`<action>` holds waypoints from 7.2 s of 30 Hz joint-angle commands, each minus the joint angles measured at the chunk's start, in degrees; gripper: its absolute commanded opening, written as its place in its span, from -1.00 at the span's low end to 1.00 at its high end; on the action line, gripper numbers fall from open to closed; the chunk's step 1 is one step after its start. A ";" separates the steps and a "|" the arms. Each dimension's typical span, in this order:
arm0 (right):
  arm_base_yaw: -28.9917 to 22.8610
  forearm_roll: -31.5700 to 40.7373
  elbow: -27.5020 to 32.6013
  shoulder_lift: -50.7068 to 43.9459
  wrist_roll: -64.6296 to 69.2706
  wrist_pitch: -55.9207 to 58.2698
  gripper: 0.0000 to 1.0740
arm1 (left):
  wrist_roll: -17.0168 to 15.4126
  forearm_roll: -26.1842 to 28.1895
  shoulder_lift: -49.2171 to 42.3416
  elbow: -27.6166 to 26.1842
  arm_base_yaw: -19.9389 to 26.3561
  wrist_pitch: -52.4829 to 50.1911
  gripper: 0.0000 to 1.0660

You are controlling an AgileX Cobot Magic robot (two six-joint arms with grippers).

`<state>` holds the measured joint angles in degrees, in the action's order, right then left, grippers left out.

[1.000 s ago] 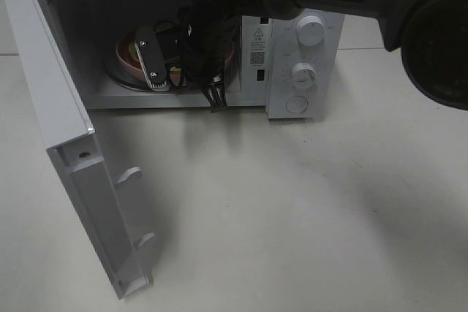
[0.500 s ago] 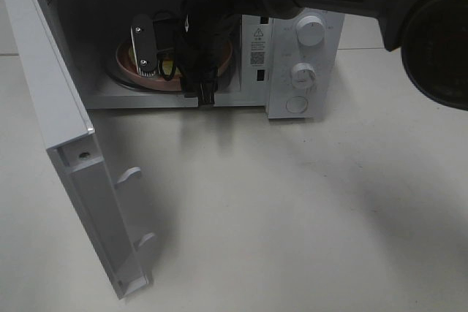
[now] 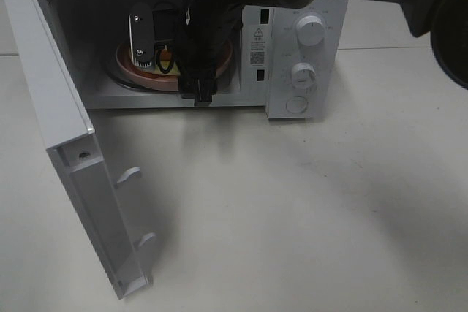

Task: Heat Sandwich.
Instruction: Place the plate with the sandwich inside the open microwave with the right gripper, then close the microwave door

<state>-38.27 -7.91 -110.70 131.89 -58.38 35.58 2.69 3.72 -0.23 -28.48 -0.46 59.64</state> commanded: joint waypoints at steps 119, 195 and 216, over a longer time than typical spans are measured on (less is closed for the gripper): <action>-3.84 4.76 69.39 -83.48 57.52 20.45 0.42 | -0.06 0.00 -1.49 0.11 -0.17 -0.23 0.83; 33.00 3.55 81.70 -133.61 61.19 23.78 0.42 | -0.06 0.00 -1.38 0.11 -0.17 -0.23 0.83; 33.00 3.55 81.70 -133.61 61.19 23.78 0.42 | -0.06 0.00 -1.32 0.11 -0.17 -0.23 0.83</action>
<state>-5.67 -4.18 -29.11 -0.23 2.18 60.10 2.75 3.72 -0.23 -28.48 -0.46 59.64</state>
